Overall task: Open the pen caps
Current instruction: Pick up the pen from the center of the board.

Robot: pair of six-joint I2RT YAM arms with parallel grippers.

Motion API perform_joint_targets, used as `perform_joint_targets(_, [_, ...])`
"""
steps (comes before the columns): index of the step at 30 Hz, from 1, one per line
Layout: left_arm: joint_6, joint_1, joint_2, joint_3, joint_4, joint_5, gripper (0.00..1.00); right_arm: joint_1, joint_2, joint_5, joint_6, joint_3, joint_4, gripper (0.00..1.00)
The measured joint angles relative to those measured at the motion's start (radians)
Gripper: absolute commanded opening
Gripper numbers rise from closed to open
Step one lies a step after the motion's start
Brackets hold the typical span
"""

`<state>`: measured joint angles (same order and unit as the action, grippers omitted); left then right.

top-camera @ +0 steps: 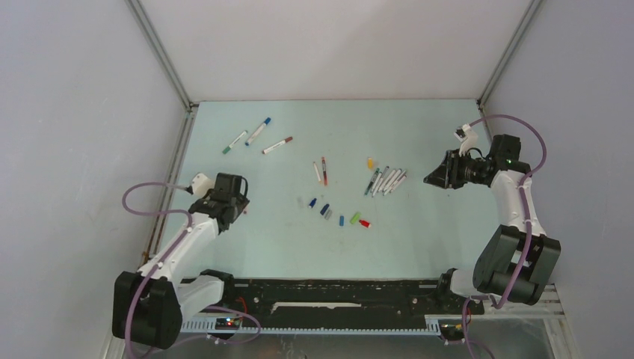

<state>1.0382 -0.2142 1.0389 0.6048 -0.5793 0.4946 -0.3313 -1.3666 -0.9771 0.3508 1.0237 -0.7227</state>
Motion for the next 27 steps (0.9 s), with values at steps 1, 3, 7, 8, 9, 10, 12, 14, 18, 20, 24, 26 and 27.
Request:
perform_joint_targets(1, [0.001,0.011,0.012,0.005,0.000,-0.007,0.62,0.000,0.000,0.000,0.000,0.000,0.000,0.34])
perform_joint_targets(3, [-0.001,0.043,0.035,0.006,0.006,-0.031,0.60,0.000,0.000,0.000,0.000,0.000,0.000,0.34])
perform_joint_targets(7, [-0.003,0.110,0.095,0.013,0.014,-0.061,0.58,0.000,0.000,0.000,0.000,0.000,-0.001,0.34])
perform_joint_targets(8, [-0.008,0.120,0.108,0.016,0.014,-0.064,0.58,0.000,0.000,0.000,0.000,0.000,0.000,0.34])
perform_joint_targets(9, [-0.010,0.127,0.119,0.021,0.014,-0.065,0.58,0.000,0.000,0.000,0.000,0.000,-0.001,0.34])
perform_joint_targets(10, [-0.011,0.130,0.123,0.025,0.014,-0.066,0.57,0.000,0.000,0.000,0.000,0.000,-0.001,0.34])
perform_joint_targets(12, [-0.013,0.134,0.126,0.034,0.015,-0.068,0.56,0.000,0.000,0.000,0.000,0.000,-0.001,0.34])
perform_joint_targets(14, [-0.016,0.137,0.130,0.040,0.014,-0.072,0.54,0.000,0.000,0.000,0.000,0.000,-0.001,0.34])
perform_joint_targets(18, [-0.018,0.151,0.170,0.060,0.014,-0.088,0.50,0.000,0.000,0.000,0.000,0.000,-0.001,0.34])
perform_joint_targets(20, [-0.018,0.159,0.195,0.070,0.014,-0.100,0.50,0.000,0.000,0.000,0.000,0.000,-0.001,0.34])
perform_joint_targets(24, [-0.018,0.166,0.217,0.089,0.011,-0.110,0.50,0.000,0.000,0.000,0.000,0.000,-0.001,0.34])
perform_joint_targets(26, [-0.018,0.167,0.222,0.099,0.011,-0.110,0.47,0.000,0.000,0.000,0.000,0.000,-0.001,0.34])
perform_joint_targets(27, [-0.018,0.169,0.226,0.105,0.010,-0.110,0.46,0.000,0.000,0.000,0.000,0.000,-0.001,0.34])
